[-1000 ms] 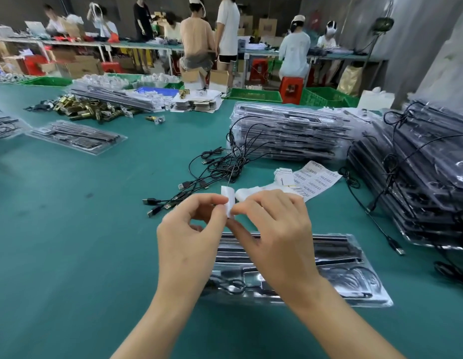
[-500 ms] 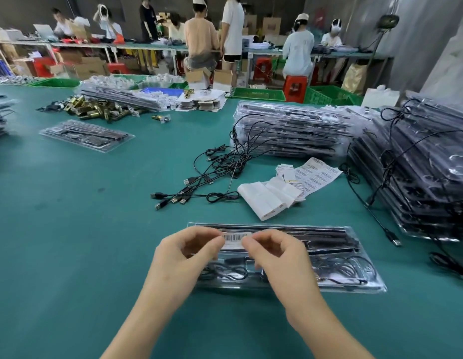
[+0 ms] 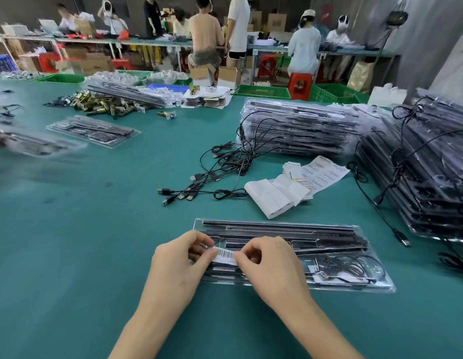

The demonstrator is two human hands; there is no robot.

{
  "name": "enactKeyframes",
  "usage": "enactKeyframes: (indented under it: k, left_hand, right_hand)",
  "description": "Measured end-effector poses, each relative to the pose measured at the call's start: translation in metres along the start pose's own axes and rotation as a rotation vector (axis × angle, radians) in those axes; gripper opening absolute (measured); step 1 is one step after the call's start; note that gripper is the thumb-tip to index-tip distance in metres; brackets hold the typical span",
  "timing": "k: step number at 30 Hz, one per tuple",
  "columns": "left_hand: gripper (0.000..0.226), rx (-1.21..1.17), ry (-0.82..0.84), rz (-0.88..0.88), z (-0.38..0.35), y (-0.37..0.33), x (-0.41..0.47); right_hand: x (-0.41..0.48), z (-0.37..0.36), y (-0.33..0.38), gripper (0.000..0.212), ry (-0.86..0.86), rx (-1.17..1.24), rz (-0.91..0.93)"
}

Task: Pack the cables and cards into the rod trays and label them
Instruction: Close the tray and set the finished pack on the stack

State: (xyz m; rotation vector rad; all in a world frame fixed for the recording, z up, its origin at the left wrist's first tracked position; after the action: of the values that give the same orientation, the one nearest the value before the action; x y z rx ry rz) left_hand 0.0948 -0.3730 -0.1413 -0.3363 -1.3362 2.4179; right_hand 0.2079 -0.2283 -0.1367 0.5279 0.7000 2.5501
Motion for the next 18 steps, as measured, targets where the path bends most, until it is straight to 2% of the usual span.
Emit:
enactKeyframes:
  k: [4,8,14,18]
  left_hand:
    - [0.017,-0.009,0.013,0.001,-0.004,0.000,0.000]
    - [0.018,-0.022,-0.013,0.037,-0.006,0.002,-0.001]
    - [0.019,0.197,-0.026,-0.068,-0.007,-0.003,-0.004]
    - [0.019,0.260,-0.051,-0.134,-0.005,-0.005,-0.004]
  right_hand:
    - [0.000,0.001,-0.002,0.020,-0.021,0.011,-0.003]
    - [-0.002,0.003,-0.002,0.012,0.000,-0.016,0.069]
    - [-0.020,-0.001,0.013,0.010,-0.075,-0.210,0.378]
    - [-0.030,-0.008,0.018,0.015,-0.075,-0.293,0.527]
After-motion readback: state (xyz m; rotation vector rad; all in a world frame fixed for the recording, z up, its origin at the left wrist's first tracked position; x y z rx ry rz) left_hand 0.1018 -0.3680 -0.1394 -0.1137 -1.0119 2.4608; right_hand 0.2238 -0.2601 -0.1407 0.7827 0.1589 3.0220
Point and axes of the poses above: each hand's wrist, its own x-axis towards the middle knuckle, its own z-axis out of the back of the hand, y = z × x, the point moved 3 cm from there along x, towards the middle knuckle, and after that the axes turned 13 degrees about z, right-handed, at the moved point
